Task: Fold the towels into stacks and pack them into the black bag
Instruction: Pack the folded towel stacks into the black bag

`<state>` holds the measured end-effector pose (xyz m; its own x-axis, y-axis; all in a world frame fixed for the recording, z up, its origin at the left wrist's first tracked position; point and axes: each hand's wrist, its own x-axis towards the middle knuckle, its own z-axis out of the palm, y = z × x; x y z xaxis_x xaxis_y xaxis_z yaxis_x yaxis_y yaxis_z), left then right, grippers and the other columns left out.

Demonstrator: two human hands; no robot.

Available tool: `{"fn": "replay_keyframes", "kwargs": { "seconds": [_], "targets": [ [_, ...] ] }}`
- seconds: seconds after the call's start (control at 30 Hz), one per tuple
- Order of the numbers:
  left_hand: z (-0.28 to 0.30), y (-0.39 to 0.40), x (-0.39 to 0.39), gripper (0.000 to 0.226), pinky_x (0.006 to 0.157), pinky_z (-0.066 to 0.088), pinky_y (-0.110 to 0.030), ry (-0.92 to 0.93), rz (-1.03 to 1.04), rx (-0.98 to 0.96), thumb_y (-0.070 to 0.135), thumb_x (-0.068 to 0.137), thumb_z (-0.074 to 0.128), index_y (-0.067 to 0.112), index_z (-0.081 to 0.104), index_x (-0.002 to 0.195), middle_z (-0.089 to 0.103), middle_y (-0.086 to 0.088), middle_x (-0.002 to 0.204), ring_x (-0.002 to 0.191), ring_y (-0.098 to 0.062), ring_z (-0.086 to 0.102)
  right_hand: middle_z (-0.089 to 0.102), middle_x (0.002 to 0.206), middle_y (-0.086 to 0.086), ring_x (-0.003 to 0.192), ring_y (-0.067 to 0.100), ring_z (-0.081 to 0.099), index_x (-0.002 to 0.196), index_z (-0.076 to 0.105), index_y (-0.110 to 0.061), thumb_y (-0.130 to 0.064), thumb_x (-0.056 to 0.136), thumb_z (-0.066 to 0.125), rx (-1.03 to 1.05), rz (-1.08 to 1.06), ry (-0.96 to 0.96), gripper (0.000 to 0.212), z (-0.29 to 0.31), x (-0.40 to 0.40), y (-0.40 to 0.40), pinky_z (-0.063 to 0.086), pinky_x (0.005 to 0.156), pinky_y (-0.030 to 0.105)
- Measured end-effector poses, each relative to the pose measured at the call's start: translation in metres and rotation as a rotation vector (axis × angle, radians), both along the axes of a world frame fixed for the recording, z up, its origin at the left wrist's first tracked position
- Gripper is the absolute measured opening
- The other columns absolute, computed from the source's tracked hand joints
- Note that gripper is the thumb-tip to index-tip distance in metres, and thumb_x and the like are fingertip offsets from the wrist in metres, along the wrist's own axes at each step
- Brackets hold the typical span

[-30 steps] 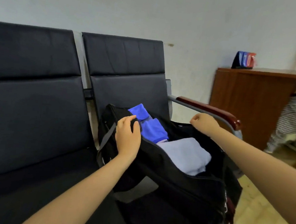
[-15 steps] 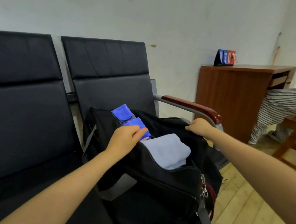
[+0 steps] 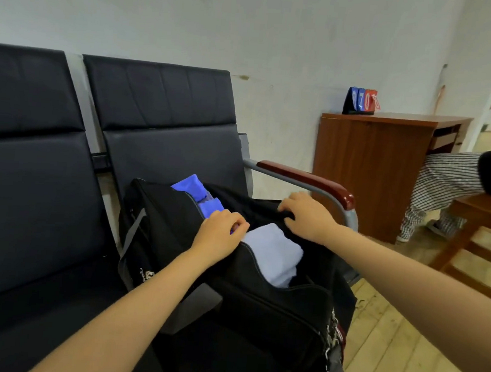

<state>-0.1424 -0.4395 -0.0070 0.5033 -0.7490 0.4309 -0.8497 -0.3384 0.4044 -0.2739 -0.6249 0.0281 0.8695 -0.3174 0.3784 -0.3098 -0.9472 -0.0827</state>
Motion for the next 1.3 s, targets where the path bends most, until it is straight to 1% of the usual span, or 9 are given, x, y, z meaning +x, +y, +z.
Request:
{"fn": "replay_keyframes", "kwargs": {
  "seconds": [0.1, 0.23, 0.37, 0.5, 0.63, 0.77, 1.07, 1.2, 1.3],
  "targets": [
    [0.001, 0.002, 0.004, 0.032, 0.102, 0.039, -0.034, 0.092, -0.088, 0.087, 0.036, 0.099, 0.041, 0.029, 0.061, 0.123, 0.062, 0.008, 0.121, 0.115, -0.014, 0.049, 0.052, 0.123, 0.005, 0.117, 0.023, 0.046, 0.127, 0.056, -0.021, -0.032, 0.091, 0.057, -0.05, -0.029, 0.075, 0.038, -0.011, 0.005, 0.004, 0.044, 0.097, 0.037],
    [-0.001, -0.01, -0.002, 0.039, 0.103, 0.041, -0.029, 0.232, -0.118, 0.154, 0.044, 0.097, 0.043, 0.033, 0.052, 0.134, 0.061, 0.014, 0.124, 0.118, -0.011, 0.053, 0.051, 0.128, 0.009, 0.114, 0.028, 0.053, 0.137, 0.042, -0.018, -0.051, 0.084, 0.062, -0.14, -0.311, 0.24, 0.065, -0.024, -0.005, -0.016, 0.049, 0.09, 0.04],
    [0.001, -0.02, -0.019, 0.042, 0.104, 0.039, -0.03, 0.16, -0.21, 0.219, 0.043, 0.096, 0.048, 0.033, 0.049, 0.137, 0.051, 0.014, 0.137, 0.124, -0.008, 0.047, 0.061, 0.116, 0.014, 0.101, 0.031, 0.062, 0.131, 0.043, -0.008, -0.02, 0.093, 0.057, -0.059, -0.286, 0.302, 0.042, -0.028, -0.011, -0.024, 0.054, 0.084, 0.04],
    [-0.005, -0.019, -0.02, 0.037, 0.1, 0.043, -0.033, 0.138, -0.183, 0.319, 0.046, 0.096, 0.045, 0.034, 0.056, 0.129, 0.055, 0.015, 0.132, 0.121, -0.008, 0.05, 0.066, 0.106, 0.014, 0.098, 0.03, 0.062, 0.109, 0.061, -0.003, -0.013, 0.093, 0.052, 0.063, -0.279, 0.116, 0.021, -0.002, -0.012, -0.039, 0.049, 0.084, 0.034],
    [0.001, -0.027, -0.022, 0.039, 0.088, 0.047, -0.032, 0.238, -0.147, 0.354, 0.051, 0.098, 0.037, 0.03, 0.068, 0.089, 0.067, 0.008, 0.102, 0.101, -0.016, 0.059, 0.068, 0.088, 0.017, 0.08, 0.025, 0.062, 0.091, 0.07, 0.001, -0.021, 0.095, 0.057, 0.489, -0.241, -0.239, 0.026, 0.033, -0.018, -0.044, 0.045, 0.065, 0.028],
    [0.006, -0.058, -0.023, 0.072, 0.11, 0.034, -0.039, 0.52, -0.06, 0.382, 0.064, 0.095, 0.02, 0.014, 0.062, 0.128, 0.056, -0.006, 0.136, 0.123, -0.023, 0.05, 0.066, 0.099, 0.026, 0.079, 0.021, 0.057, 0.099, 0.069, 0.006, -0.022, 0.096, 0.055, 0.688, -0.138, -0.291, 0.031, 0.042, -0.023, -0.028, 0.053, 0.074, 0.035],
    [0.02, -0.093, -0.06, 0.044, 0.093, 0.048, -0.039, 1.714, -0.132, -0.468, 0.031, 0.099, 0.048, 0.002, 0.052, 0.132, 0.06, -0.019, 0.127, 0.108, -0.029, 0.061, 0.064, 0.085, 0.014, 0.078, 0.017, 0.058, 0.093, 0.069, -0.001, -0.024, 0.096, 0.055, 0.762, -0.071, -0.268, 0.027, 0.035, -0.022, -0.032, 0.046, 0.069, 0.025],
    [0.035, -0.081, -0.056, 0.011, 0.064, 0.056, -0.03, 1.59, -0.113, -0.779, 0.015, 0.093, 0.06, 0.007, 0.062, 0.099, 0.069, -0.01, 0.085, 0.07, -0.018, 0.067, 0.069, 0.092, 0.008, 0.085, 0.016, 0.062, 0.096, 0.068, -0.006, -0.027, 0.092, 0.062, 0.655, -0.096, -0.185, 0.022, 0.03, -0.02, -0.038, 0.049, 0.072, 0.023],
    [0.046, -0.063, -0.055, 0.01, 0.073, 0.056, -0.033, 1.407, -0.078, -0.76, 0.016, 0.091, 0.06, 0.01, 0.057, 0.084, 0.066, -0.006, 0.076, 0.072, -0.018, 0.067, 0.068, 0.094, 0.006, 0.089, 0.014, 0.062, 0.094, 0.067, -0.009, -0.03, 0.091, 0.064, 0.724, -0.079, -0.183, 0.022, 0.029, -0.019, -0.031, 0.049, 0.073, 0.022]
  ]
}}
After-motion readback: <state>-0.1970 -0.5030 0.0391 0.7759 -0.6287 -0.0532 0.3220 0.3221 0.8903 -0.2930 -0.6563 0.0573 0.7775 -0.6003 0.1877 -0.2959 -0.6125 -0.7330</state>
